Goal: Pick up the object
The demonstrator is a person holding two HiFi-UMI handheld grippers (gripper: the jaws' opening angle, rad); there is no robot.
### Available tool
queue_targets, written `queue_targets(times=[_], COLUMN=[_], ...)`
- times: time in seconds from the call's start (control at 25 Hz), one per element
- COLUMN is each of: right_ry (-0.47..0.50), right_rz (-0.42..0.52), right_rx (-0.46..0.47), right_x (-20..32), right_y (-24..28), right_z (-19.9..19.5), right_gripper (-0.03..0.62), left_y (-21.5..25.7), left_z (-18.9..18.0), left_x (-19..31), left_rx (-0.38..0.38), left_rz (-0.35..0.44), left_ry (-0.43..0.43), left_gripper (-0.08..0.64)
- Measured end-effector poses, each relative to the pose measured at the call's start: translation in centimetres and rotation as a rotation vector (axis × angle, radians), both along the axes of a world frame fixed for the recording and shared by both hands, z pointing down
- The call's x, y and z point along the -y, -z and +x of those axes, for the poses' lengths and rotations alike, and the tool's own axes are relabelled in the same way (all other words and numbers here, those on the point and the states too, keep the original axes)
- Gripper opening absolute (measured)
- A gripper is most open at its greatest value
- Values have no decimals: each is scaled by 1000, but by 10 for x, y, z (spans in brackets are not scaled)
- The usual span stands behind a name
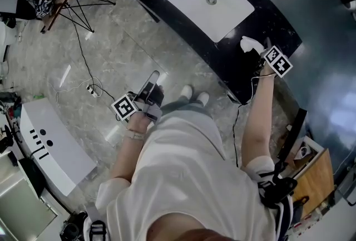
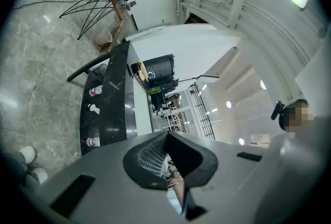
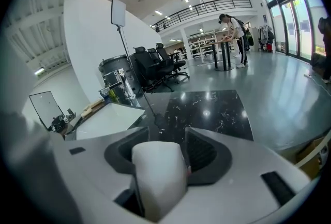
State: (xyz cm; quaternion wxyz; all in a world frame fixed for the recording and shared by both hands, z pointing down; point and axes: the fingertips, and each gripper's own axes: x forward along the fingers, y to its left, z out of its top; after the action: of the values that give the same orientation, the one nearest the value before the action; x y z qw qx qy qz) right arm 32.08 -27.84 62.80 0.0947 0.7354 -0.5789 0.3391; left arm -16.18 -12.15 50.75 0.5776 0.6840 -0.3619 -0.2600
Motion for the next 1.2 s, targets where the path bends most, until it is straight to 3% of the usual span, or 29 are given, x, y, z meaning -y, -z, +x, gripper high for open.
queue_targets(times=[0.4, 0.88, 1.08, 1.2], right_ry=[-7, 63, 105, 112], right_rz=[26, 215, 308, 380], right_rx=[42, 107, 199, 318], right_x=[-10, -15, -24, -34], right_y=[2, 72, 107, 127], right_z=[-15, -68, -95, -108], right_gripper=[227, 222, 222, 222], left_y=[-1, 2, 5, 7], left_z=[-8, -5, 9, 20], left_x=[-5, 0, 7, 11], left_rx=[3, -5, -24, -27], left_rz=[-6, 12, 24, 40], left_ry=[-9, -55, -96, -139], left_gripper=[6, 6, 6, 6])
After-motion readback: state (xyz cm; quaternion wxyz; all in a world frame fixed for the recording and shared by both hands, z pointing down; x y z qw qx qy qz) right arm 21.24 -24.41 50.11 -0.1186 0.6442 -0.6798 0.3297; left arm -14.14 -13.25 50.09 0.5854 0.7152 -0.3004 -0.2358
